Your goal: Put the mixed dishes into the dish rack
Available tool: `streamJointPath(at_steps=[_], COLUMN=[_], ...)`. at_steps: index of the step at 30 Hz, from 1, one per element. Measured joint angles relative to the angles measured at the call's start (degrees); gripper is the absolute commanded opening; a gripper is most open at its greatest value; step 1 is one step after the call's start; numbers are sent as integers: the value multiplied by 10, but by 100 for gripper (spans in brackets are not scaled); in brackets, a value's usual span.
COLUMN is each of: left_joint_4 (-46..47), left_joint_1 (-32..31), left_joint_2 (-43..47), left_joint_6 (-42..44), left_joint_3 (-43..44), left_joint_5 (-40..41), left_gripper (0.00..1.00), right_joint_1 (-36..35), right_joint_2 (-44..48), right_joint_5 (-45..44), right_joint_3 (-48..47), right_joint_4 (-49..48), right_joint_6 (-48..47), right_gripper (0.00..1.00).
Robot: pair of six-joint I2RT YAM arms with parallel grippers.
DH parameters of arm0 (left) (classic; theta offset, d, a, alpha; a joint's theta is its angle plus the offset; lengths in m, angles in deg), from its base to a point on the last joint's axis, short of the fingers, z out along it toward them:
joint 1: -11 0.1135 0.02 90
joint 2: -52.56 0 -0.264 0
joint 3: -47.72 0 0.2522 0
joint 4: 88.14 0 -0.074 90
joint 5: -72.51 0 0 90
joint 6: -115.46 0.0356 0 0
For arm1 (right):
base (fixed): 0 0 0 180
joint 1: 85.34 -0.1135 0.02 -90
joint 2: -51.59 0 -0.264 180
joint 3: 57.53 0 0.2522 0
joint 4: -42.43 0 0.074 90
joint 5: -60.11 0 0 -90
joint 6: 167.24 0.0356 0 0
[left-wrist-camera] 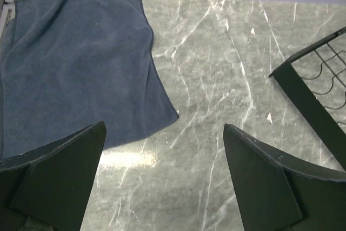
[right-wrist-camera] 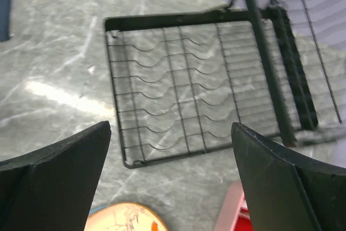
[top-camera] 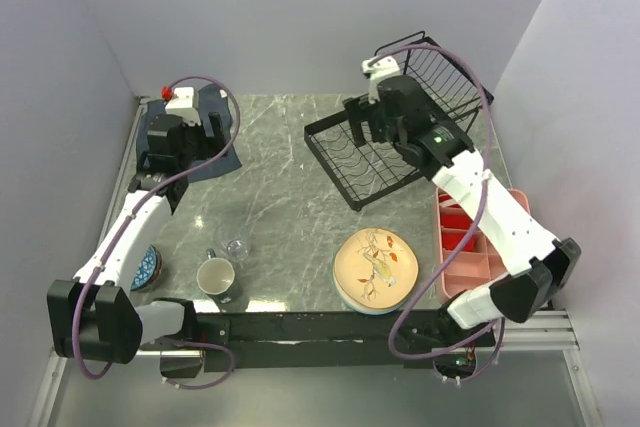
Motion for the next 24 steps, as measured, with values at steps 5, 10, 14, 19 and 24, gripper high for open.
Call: streamJointPath(at_steps=[5, 10, 14, 19, 24], left_joint_4=[-43, -110, -139, -177, -175], left_joint_1=[0, 1, 6, 28, 102], left_joint_2=[7, 15, 40, 58, 68], left_joint_6=[-1, 0, 6, 3, -36], left_joint_3=[6, 28, 29, 50, 87], left_joint_5=[-2, -5, -4, -16, -107], left_gripper=[96, 96, 96, 96, 97], right_joint_1=[-14, -14, -14, -14, -14], right_joint_2=[-84, -190, -269, -352, -410], right_joint_5=[51, 137, 170, 186, 192], right_joint_3=[-96, -202, -254, -269, -272], right_joint_4=[14, 46, 59, 60, 65], right_joint_6=[-23, -56, -70, -75, -86], right_gripper=[100, 100, 96, 93, 77])
